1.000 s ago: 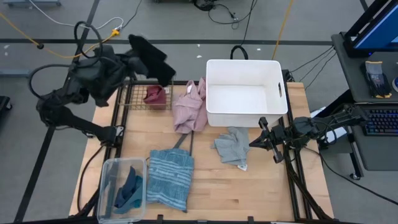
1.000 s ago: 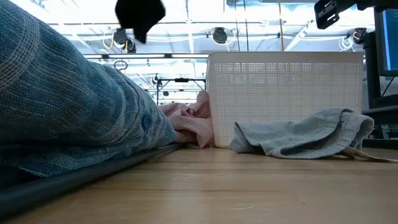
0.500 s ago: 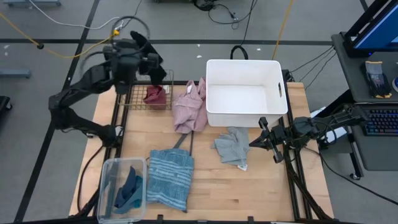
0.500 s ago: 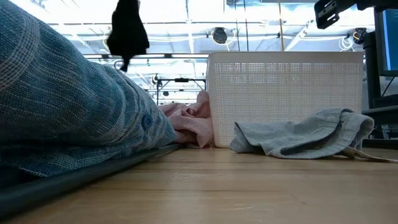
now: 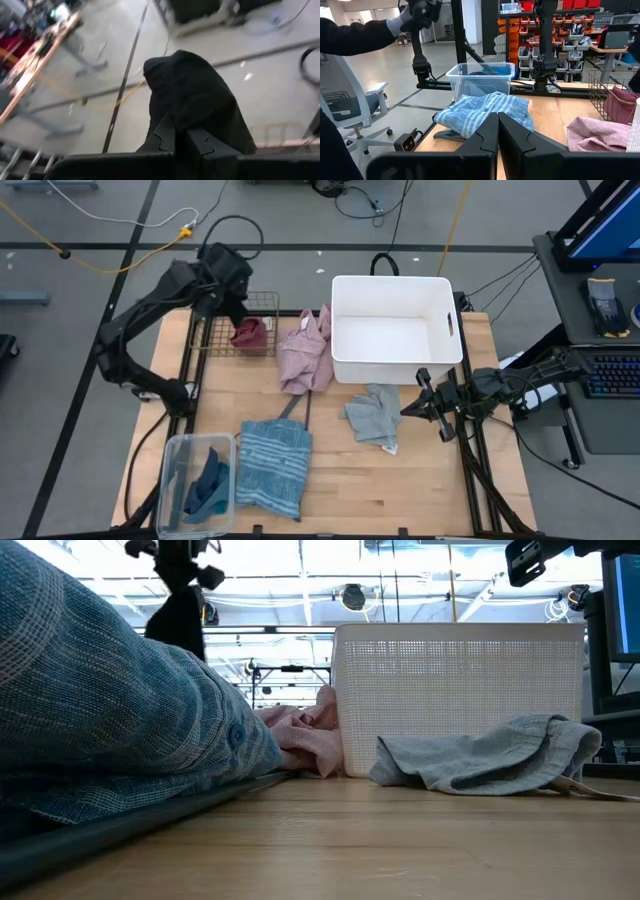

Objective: Pick & Place Cloths
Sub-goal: Put the black underwear into the wire basket

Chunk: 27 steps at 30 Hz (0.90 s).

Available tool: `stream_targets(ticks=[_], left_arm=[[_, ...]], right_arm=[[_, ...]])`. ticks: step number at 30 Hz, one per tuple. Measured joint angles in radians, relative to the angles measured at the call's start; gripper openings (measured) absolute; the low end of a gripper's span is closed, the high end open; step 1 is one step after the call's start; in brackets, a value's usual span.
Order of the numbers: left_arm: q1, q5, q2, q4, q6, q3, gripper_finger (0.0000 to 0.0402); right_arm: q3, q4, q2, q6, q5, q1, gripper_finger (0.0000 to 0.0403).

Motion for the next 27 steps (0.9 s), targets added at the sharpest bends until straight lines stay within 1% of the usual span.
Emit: stream_targets(ticks=[4,8,16,27], left_arm=[[0.041,0.033,0.024,-0.166,-0.131,0.0,0.0],[0.066,0.081,0.043,-0.242,-0.188,0.0,0.0],[0.091,0.196,0.083,-0.226,-0.198,0.0,0.0],[0.106,0.402,0.248,-0.237,-0.204,0.0,0.0003]], right_arm=[[0.0,0.0,0.0,0.0,0.0,0.0,0.0],[0.0,0.0,0.0,0.0,0.0,0.0,0.0],[0.0,0.0,0.0,0.0,0.0,0.0,0.0],[0.0,-0.012,0.0,0.011,-0.003,0.0,0.0]])
